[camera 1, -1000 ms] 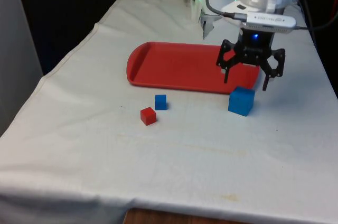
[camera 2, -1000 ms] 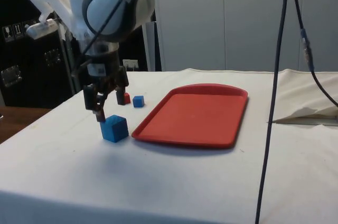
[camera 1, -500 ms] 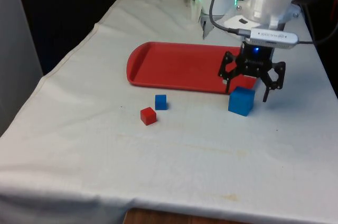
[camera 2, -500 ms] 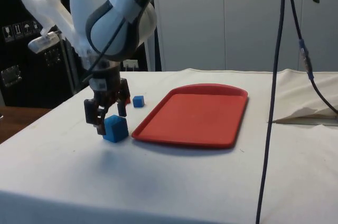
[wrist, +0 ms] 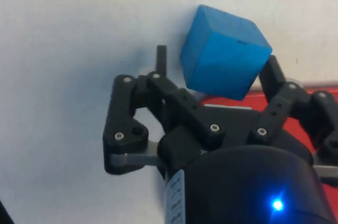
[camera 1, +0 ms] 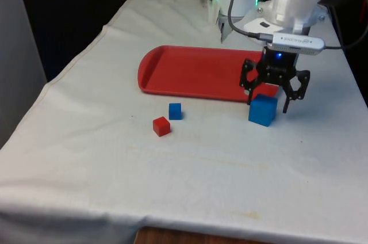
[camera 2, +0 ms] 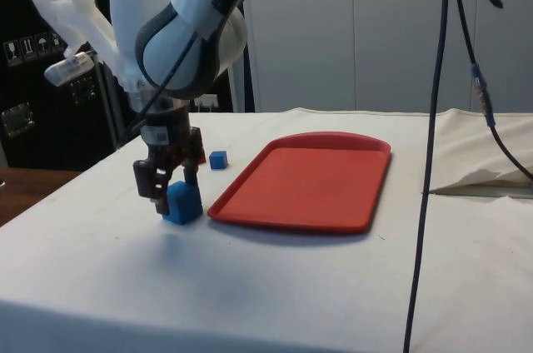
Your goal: Pick up the largest block and place it onto the tray.
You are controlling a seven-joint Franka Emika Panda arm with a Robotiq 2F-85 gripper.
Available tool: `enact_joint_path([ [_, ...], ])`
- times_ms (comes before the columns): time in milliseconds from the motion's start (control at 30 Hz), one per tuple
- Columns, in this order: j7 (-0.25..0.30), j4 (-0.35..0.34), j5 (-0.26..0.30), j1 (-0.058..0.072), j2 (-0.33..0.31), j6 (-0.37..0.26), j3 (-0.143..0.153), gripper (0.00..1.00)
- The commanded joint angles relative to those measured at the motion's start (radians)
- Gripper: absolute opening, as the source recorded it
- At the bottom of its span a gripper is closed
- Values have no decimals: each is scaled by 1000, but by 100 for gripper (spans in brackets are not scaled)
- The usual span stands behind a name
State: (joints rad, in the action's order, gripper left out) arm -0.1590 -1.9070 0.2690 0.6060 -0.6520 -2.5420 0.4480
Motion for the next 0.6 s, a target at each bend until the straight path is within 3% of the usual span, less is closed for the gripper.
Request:
enact_joint_path([
  [0,1,0,2,-1,-1,-2,-1,67],
  [33,0,0,2,0,-1,-2,-1,44],
  [167,0,0,0,0,0,0,0,0],
  [567,1,-8,-3,3,14,3,6,0],
])
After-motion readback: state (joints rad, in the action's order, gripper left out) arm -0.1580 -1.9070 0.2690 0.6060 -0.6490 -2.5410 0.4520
